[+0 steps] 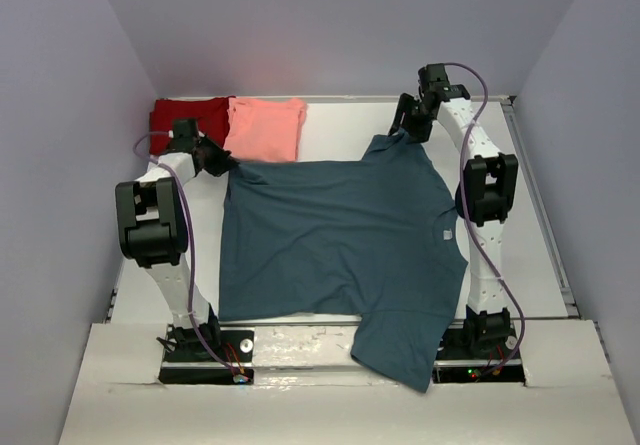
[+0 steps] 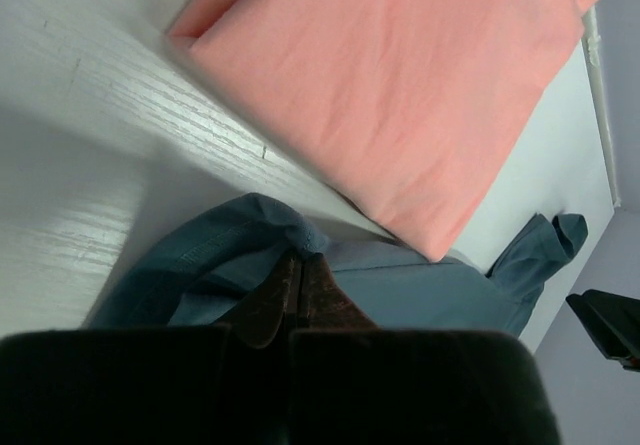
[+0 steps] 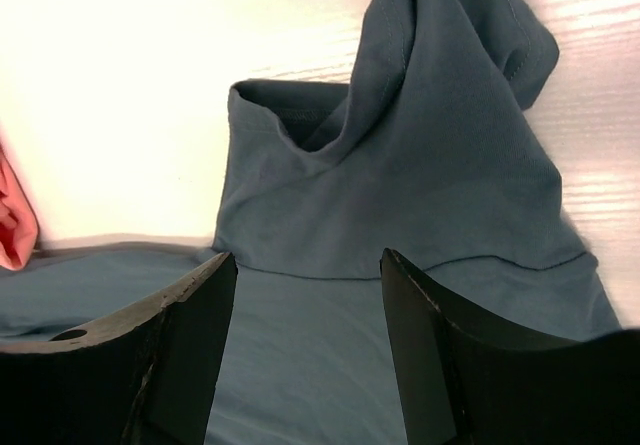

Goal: Fold and stack the t-shirts
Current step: Grap the side of the flattened tshirt furthest away from the robot with both arms

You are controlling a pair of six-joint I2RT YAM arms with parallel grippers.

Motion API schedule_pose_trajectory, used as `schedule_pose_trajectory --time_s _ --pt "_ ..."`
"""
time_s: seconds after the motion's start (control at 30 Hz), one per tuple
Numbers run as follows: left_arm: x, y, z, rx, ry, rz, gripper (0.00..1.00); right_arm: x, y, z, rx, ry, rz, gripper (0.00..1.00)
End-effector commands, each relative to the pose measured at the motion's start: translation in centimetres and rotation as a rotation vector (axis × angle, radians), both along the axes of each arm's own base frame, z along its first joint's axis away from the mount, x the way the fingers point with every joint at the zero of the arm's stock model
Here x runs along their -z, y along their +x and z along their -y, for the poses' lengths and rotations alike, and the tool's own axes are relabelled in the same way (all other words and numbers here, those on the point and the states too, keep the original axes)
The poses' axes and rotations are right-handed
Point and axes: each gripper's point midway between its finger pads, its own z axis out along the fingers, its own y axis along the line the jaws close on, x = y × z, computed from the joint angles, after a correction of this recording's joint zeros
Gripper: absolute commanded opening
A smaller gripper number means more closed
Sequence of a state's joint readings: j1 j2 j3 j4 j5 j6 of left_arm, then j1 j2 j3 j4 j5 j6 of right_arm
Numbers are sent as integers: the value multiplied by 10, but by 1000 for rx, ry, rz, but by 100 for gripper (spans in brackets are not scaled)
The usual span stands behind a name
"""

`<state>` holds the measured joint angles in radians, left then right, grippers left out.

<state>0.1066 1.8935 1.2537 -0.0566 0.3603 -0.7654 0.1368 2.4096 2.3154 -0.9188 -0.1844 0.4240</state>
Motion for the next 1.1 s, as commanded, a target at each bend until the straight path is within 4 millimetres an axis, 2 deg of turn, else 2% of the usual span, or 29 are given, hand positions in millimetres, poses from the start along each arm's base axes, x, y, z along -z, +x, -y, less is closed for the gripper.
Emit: schedule_pose_trajectory --time_s 0.0,0.13,0.53,0.83,1.07 --pt "-19 -12 3 32 7 16 0 -22 25 -2 10 32 108 65" --pt "-22 -16 3 42 15 11 0 -17 32 -4 11 37 115 66" --pt "-28 -31 3 67 38 -3 0 21 46 -3 18 26 110 66" --pt "-30 -39 4 78 47 7 0 31 52 3 32 -11 125 65" --pt "-28 -45 6 93 43 -1 0 23 63 4 41 -16 181 66"
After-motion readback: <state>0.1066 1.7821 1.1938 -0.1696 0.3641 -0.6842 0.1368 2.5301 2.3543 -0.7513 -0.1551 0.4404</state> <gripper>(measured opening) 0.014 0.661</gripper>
